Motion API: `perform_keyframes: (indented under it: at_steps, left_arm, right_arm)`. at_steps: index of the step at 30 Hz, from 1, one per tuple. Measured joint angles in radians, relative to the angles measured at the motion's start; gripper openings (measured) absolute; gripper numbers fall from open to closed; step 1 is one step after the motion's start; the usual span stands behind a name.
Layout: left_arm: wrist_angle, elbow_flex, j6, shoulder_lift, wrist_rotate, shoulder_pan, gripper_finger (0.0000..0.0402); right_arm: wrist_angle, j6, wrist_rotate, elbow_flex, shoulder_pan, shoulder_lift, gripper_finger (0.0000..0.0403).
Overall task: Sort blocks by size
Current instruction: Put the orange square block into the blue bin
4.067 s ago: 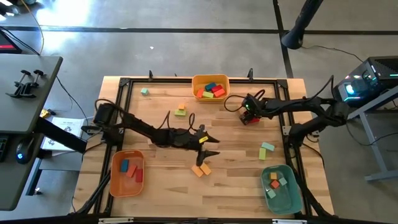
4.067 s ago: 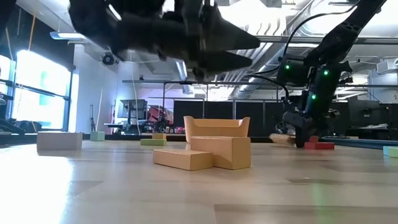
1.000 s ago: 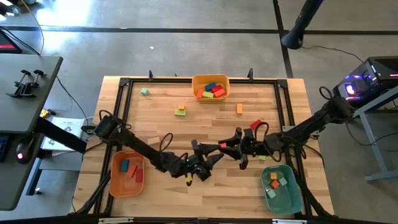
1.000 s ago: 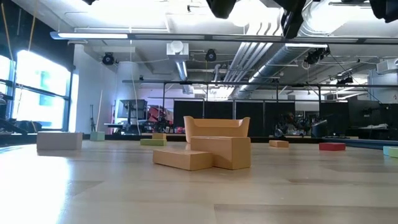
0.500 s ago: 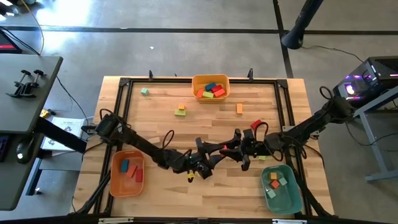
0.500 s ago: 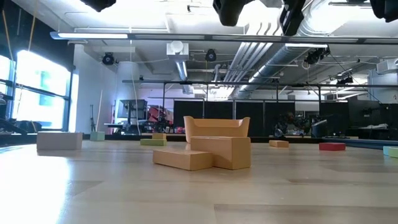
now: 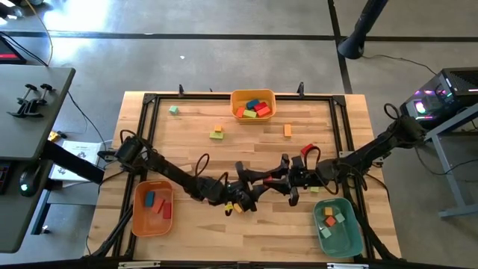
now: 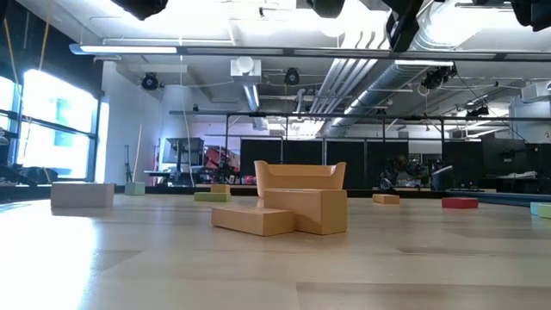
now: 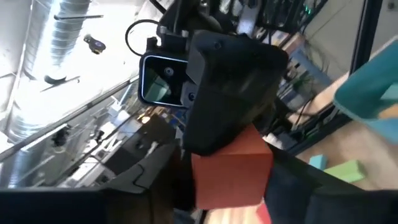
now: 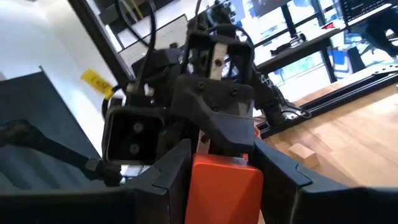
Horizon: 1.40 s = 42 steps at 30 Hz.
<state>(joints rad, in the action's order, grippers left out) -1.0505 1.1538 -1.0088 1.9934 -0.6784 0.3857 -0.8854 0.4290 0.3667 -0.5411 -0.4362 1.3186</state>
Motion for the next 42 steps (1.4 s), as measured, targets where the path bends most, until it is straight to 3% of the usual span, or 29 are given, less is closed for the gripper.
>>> perform_keyframes:
  at_steps: [7, 13, 18, 23, 26, 31, 36, 39, 42]
  left_arm:
    - [0.016, -0.001, 0.041, 0.000, 0.012, 0.000, 0.0110]
    - [0.049, -0.001, 0.045, 0.000, 0.011, 0.014, 0.0110]
    - [0.067, -0.001, 0.042, 0.000, -0.024, 0.027, 0.0110]
    - [0.069, -0.001, 0.030, 0.000, -0.024, 0.028, 0.0109]
    - [0.104, -0.001, 0.004, 0.000, 0.005, 0.020, 0.0109]
    - [0.134, -0.001, -0.003, 0.001, 0.091, 0.002, 0.0109]
    - [0.141, -0.001, -0.076, 0.001, 0.097, -0.001, 0.0116]
    - [0.141, -0.001, -0.107, 0.001, 0.097, 0.000, 0.0120]
    - [0.154, -0.001, -0.058, 0.001, 0.096, 0.000, 0.0122]
  right_arm:
    - [0.007, -0.014, -0.003, 0.000, 0.000, 0.000, 0.0145]
    - [0.089, -0.060, -0.067, 0.000, 0.000, -0.028, 0.0188]
    - [0.294, -0.039, -0.074, -0.001, -0.001, -0.176, 0.0235]
    - [0.453, 0.022, -0.006, -0.002, -0.025, -0.255, 0.0246]
    - [0.450, 0.067, -0.055, -0.002, -0.021, -0.224, 0.0247]
    - [0.386, 0.113, -0.058, -0.001, 0.002, -0.131, 0.0248]
    - [0.286, 0.083, -0.108, -0.001, 0.005, -0.068, 0.0241]
    - [0.279, 0.064, -0.103, -0.001, 0.005, -0.055, 0.0208]
    - [0.279, 0.024, -0.085, -0.001, 0.003, -0.059, 0.0147]
